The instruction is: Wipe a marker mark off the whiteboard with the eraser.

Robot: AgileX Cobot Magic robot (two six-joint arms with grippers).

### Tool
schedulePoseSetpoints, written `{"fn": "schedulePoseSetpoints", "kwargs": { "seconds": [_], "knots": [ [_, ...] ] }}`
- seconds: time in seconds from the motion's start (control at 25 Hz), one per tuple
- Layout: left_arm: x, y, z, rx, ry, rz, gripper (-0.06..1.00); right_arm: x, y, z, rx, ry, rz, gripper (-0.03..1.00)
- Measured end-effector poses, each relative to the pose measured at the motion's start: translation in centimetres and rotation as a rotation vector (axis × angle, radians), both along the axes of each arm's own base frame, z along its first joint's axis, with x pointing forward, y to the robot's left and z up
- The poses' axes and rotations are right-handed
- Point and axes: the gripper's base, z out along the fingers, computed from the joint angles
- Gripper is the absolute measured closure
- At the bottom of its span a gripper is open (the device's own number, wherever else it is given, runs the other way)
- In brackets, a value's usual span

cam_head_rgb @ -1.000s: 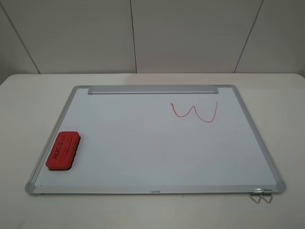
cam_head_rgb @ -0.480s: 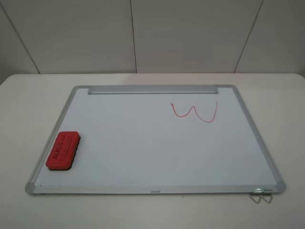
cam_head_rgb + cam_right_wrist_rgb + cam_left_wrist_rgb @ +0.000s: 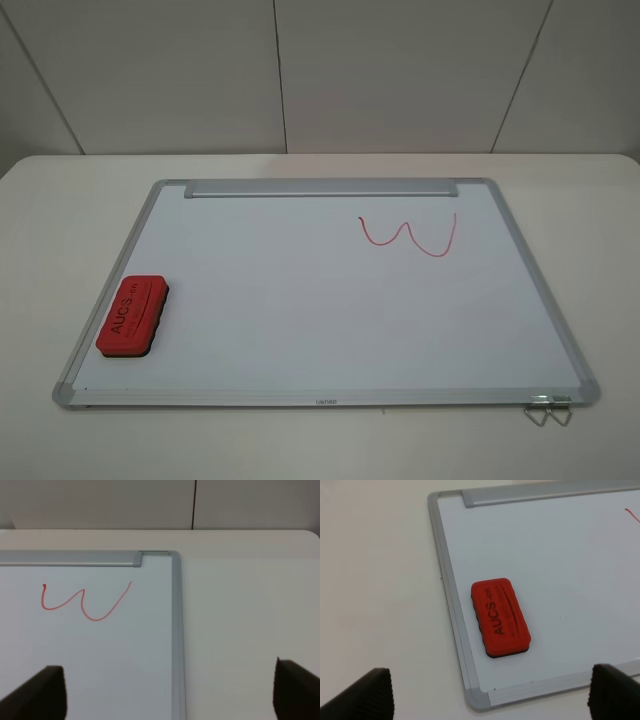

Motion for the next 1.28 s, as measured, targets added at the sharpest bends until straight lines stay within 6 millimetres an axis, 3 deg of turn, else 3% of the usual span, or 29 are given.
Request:
{"fn": "schedulePoseSetpoints", "kwargs": {
  "seconds": [0.88, 1.28],
  "knots": [
    [0.21, -0.22, -0.20, 0.015, -0.016, -0.024, 0.17, 0.00, 0.00, 0.00, 0.000, 0.000, 0.000, 0.26],
    [0.10, -0.34, -0.20, 0.014, -0.014, 0.152, 0.17, 0.00, 0.00, 0.00, 0.000, 0.000, 0.000, 0.26]
  ]
}}
